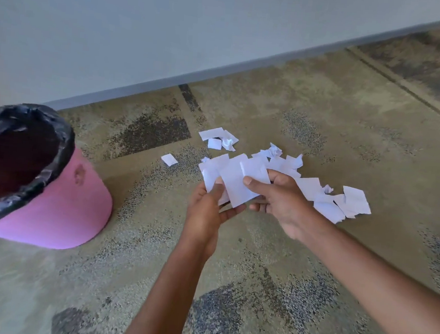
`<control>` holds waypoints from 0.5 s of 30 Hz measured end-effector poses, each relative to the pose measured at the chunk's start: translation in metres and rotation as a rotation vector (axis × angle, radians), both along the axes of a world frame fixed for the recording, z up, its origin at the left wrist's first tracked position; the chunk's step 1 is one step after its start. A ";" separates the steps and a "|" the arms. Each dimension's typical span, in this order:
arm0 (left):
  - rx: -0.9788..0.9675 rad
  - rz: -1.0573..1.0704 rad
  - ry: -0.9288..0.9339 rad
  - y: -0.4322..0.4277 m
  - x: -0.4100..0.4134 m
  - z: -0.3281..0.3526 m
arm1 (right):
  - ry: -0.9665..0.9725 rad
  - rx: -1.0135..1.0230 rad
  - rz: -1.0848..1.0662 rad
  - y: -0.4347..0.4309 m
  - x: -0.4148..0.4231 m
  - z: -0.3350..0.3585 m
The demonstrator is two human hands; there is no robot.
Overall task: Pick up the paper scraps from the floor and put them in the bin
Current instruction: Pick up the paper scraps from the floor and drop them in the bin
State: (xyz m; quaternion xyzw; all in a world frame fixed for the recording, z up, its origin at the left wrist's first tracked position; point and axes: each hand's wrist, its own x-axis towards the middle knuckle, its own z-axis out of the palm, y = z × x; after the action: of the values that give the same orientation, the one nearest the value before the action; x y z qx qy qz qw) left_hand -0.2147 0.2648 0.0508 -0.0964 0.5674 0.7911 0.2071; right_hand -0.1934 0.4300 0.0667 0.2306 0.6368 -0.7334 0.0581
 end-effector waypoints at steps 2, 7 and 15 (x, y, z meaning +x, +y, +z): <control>0.016 0.084 0.019 -0.020 -0.003 0.018 | 0.005 -0.054 0.026 -0.020 -0.013 0.017; 0.050 0.291 0.070 -0.077 -0.012 0.073 | -0.004 -0.260 0.100 -0.088 -0.050 0.067; 0.146 0.517 0.079 -0.179 -0.016 0.147 | 0.078 -0.349 0.397 -0.209 -0.084 0.128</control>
State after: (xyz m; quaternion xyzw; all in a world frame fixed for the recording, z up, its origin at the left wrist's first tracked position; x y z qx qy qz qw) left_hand -0.2302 0.0856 0.1977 -0.1920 0.4729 0.8597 -0.0176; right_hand -0.2777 0.2211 0.1943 0.0590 0.5350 -0.8148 0.2152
